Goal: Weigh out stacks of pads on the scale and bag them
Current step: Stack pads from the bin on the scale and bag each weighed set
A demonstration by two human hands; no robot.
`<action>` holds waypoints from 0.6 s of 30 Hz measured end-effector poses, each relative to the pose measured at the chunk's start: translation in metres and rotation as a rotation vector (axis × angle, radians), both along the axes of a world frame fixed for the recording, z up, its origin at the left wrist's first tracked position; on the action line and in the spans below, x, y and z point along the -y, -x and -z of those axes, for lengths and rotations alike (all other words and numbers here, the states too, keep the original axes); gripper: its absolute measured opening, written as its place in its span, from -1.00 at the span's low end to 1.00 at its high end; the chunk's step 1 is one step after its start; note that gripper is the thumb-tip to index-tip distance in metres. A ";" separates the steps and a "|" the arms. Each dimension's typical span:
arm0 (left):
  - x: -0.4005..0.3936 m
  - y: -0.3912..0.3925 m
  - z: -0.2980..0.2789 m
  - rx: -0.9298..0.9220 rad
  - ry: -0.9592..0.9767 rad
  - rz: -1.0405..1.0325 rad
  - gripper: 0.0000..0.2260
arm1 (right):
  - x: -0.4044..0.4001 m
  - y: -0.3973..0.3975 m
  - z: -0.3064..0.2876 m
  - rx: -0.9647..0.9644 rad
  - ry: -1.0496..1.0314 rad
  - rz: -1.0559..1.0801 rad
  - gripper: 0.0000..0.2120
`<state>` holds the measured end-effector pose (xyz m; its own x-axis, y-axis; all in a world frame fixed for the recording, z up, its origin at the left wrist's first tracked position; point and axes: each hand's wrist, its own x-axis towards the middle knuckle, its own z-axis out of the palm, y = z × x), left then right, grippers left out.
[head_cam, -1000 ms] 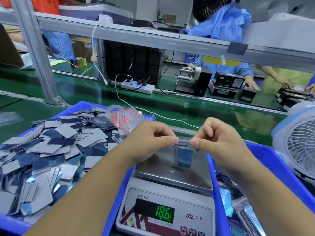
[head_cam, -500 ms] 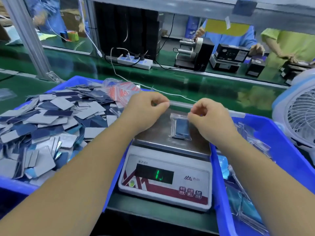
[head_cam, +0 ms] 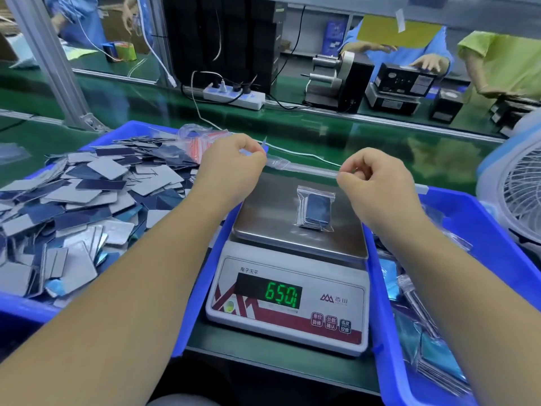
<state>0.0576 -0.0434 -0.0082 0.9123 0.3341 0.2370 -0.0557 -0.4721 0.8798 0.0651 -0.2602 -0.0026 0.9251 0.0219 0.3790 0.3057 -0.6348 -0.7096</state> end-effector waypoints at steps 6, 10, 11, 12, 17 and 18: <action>-0.002 -0.002 0.002 -0.006 0.001 -0.012 -0.84 | 0.002 0.000 -0.002 -0.022 -0.007 0.010 -0.89; -0.004 -0.005 0.004 -0.010 0.023 -0.015 -0.85 | 0.001 0.000 -0.002 -0.029 -0.012 -0.003 -0.90; -0.004 -0.006 0.005 -0.014 0.024 -0.015 -0.85 | 0.000 0.001 -0.002 -0.031 -0.012 -0.006 -0.90; -0.005 -0.006 0.006 -0.017 0.023 -0.015 -0.85 | 0.000 0.001 -0.001 -0.031 -0.013 -0.009 -0.90; -0.006 -0.006 0.007 -0.030 0.039 -0.022 -0.88 | -0.001 0.002 -0.001 -0.030 -0.001 -0.027 -0.91; -0.006 -0.005 0.007 -0.047 0.038 -0.027 -0.89 | -0.001 0.002 0.000 -0.026 0.004 -0.024 -0.91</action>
